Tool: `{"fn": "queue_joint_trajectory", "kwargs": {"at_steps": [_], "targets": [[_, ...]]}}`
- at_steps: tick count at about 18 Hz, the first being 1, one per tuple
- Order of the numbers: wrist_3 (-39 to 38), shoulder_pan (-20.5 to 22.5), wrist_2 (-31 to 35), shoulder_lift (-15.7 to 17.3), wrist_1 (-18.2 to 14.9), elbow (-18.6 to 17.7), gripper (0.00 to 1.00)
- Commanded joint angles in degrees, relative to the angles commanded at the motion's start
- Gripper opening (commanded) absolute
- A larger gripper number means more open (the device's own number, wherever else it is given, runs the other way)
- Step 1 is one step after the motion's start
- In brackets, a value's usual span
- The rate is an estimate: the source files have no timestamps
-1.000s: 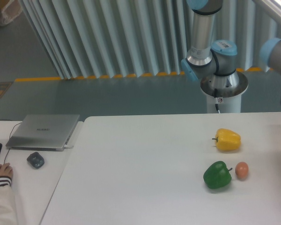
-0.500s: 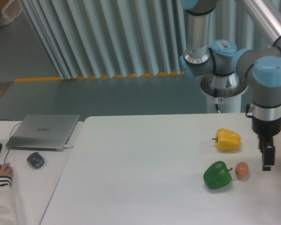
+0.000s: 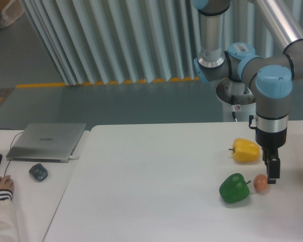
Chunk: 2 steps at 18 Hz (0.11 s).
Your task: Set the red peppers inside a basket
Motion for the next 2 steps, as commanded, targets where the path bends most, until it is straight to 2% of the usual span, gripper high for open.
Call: {"fn": "queue_joint_trajectory", "kwargs": {"at_steps": [2], "targets": [[0.0,0.0,0.0,0.1,-0.9,0.0,1.0]]}}
